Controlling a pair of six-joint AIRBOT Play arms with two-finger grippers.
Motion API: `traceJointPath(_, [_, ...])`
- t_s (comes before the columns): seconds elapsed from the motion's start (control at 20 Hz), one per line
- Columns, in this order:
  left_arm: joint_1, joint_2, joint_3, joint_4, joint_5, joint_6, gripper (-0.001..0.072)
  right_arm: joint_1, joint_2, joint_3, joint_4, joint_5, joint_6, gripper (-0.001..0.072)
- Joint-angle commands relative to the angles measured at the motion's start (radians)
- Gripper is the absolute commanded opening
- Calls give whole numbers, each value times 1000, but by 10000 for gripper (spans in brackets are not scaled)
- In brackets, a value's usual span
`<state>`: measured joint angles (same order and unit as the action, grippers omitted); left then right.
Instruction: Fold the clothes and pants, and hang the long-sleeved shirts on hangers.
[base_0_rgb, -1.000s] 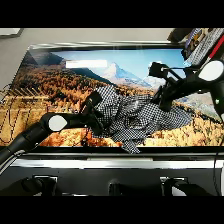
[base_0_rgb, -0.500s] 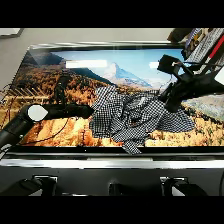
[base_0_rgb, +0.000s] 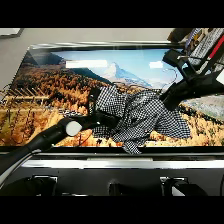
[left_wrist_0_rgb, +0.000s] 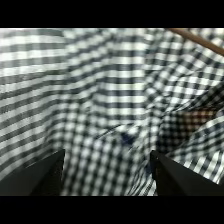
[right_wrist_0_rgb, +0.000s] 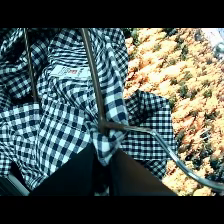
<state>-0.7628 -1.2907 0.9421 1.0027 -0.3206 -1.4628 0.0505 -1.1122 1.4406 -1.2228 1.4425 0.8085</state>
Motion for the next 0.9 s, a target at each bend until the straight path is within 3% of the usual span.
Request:
traceJointPath(0.0, [-68, -58, 1, 1, 162, -5, 612, 1, 1, 1, 7, 2, 46, 31])
traceJointPath(0.3, [-68, -95, 3, -35, 241, -20, 585, 1, 1, 1, 11, 26, 80, 32])
traceJointPath(0.45, [-68, -143, 15, -35, 288, -97, 297, 1, 5, 1, 10, 56, 97, 32])
traceJointPath(0.55, [-65, -161, 24, -35, 289, -112, 32, 1, 11, 1, 10, 61, 98, 32])
traceJointPath(0.85, [16, -100, 26, -35, 235, -112, 19, 1, 53, 1, 3, 60, 118, 31])
